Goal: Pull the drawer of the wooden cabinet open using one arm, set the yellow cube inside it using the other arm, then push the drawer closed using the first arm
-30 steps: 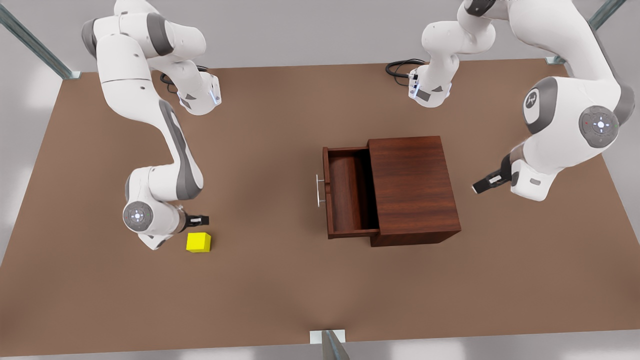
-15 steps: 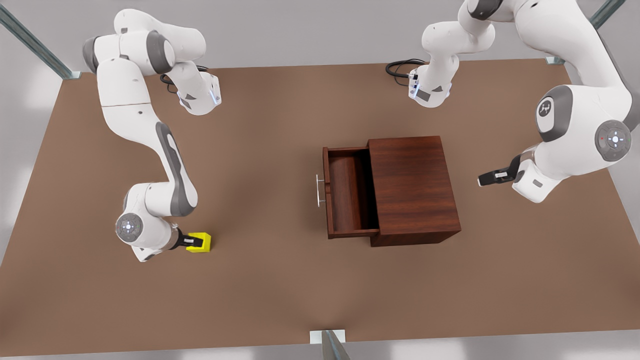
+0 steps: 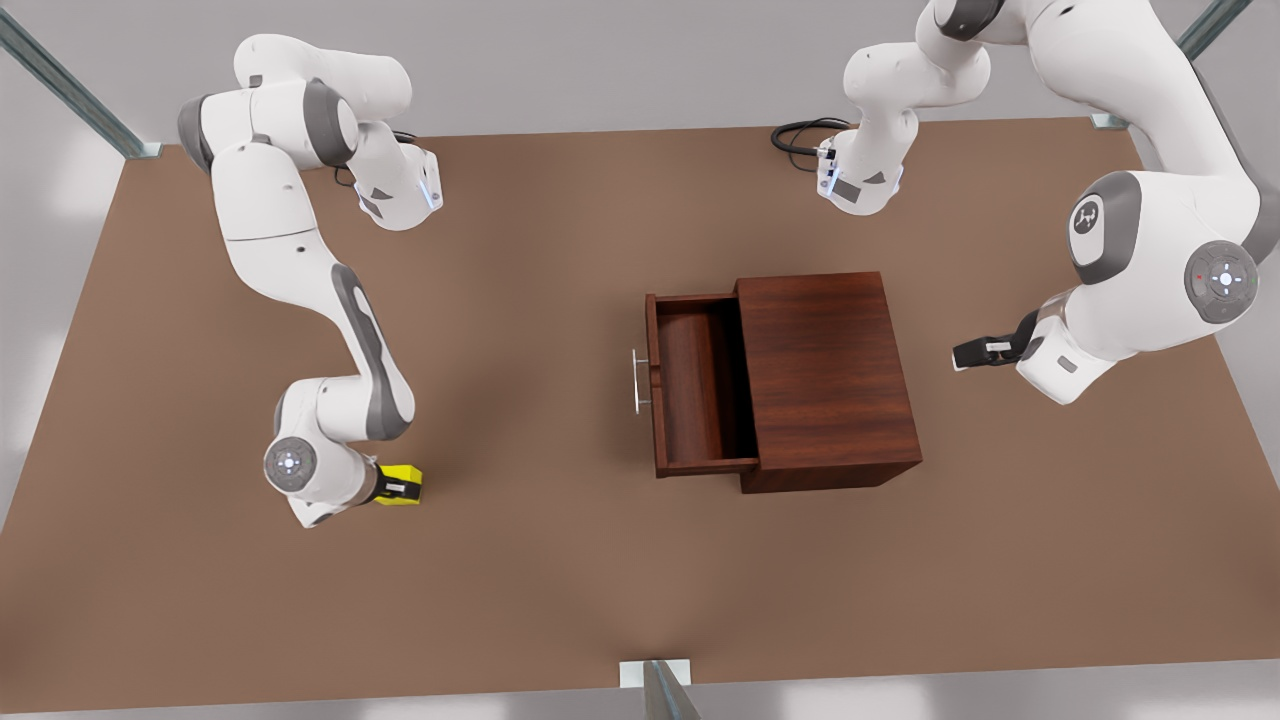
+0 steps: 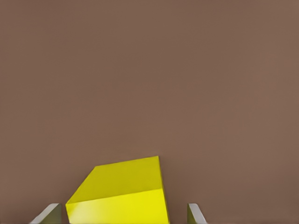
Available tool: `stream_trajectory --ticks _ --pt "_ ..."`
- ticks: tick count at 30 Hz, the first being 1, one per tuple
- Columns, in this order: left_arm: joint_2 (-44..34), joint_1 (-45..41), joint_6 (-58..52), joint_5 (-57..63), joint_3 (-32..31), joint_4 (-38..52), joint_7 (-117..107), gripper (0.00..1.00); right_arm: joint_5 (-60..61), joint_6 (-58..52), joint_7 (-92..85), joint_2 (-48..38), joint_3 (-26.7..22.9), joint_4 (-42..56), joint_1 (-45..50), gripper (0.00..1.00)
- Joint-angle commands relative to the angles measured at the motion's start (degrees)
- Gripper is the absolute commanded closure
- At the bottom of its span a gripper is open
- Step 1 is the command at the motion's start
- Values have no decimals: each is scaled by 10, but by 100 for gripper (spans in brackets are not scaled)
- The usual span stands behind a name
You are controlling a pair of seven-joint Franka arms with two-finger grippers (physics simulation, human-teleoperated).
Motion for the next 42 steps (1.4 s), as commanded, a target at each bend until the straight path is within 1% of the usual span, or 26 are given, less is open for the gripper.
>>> stream_trajectory --ticks 1,5,13,20,21,22,23,25,26,28,30,34,37,39,40,41,42 --pt "-1 0 1 1 0 0 34 0 -4 12 9 1 1 -2 0 0" --pt "-1 0 0 1 0 -1 34 0 -14 12 9 3 3 -2 0 0" --pt "0 -1 1 1 -1 -2 24 0 -33 46 7 11 15 -22 -4 0" --pt "0 -1 1 1 -1 -3 24 0 -44 57 10 16 15 -28 -5 0" --pt "0 -1 1 1 -1 -3 24 0 -44 57 11 16 15 -27 -5 6" --pt "0 -1 0 1 -1 -4 24 0 -45 57 10 16 15 -27 -5 16" --pt "0 -1 0 1 -1 -4 24 0 -45 58 10 16 15 -27 -5 20" --pt "0 -1 0 1 -1 -4 24 0 -46 58 11 18 15 -26 -4 21" --pt "0 -1 0 1 -1 -4 24 0 -46 58 13 18 15 -26 -4 30" --pt "0 -1 0 1 -1 -4 24 0 -45 54 15 17 15 -26 -4 30" --pt "0 -1 0 1 -1 -4 24 0 -43 46 15 7 18 -26 -5 34" --pt "0 -1 0 1 -1 -5 24 0 -40 -10 23 -31 21 -26 -2 34" --pt "0 -1 1 10 -2 -5 23 0 -36 -82 115 -77 62 -19 0 34" --pt "3 -9 0 12 -2 -5 18 0 -36 -120 210 -96 102 -2 1 34" --pt "3 -9 1 12 -2 -5 16 0 -36 -124 271 -97 132 10 1 34" --pt "3 -9 0 12 -2 -5 16 0 -36 -155 322 -97 143 39 18 34" --pt "4 -9 1 12 -2 -5 16 0 -37 -175 370 -96 142 59 41 34"
